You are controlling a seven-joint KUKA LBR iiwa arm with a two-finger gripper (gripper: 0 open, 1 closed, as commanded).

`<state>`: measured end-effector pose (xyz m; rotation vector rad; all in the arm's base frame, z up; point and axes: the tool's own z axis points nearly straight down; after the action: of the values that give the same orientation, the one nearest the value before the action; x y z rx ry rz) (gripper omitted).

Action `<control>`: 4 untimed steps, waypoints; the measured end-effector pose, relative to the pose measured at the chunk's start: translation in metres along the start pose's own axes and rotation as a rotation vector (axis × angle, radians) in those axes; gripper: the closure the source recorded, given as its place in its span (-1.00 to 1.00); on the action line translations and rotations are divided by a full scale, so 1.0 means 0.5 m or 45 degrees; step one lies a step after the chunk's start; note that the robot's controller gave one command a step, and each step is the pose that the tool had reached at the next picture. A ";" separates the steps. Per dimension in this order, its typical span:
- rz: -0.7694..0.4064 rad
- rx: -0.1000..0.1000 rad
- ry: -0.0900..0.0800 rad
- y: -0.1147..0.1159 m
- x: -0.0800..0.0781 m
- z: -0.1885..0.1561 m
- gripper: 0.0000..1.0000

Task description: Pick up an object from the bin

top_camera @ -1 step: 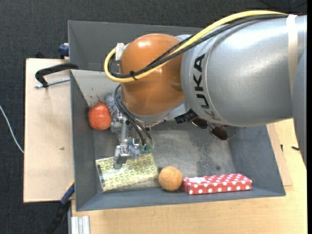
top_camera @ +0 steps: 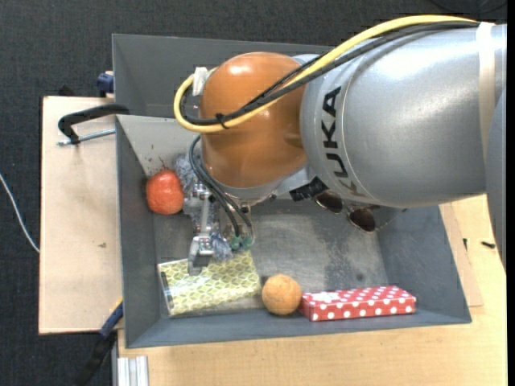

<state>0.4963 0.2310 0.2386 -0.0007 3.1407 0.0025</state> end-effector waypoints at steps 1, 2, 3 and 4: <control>-0.141 -0.001 -0.004 -0.011 -0.003 0.071 -1.00; -0.456 0.000 -0.002 -0.047 -0.009 0.174 -1.00; -0.483 -0.010 -0.036 -0.012 -0.029 0.321 1.00; -0.483 -0.010 -0.036 -0.012 -0.029 0.321 1.00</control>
Offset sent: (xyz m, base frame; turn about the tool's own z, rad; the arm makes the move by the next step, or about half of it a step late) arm 0.0051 -0.0308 -0.1021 -0.3785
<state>0.5111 0.2252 0.0779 -0.5872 3.0566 0.0142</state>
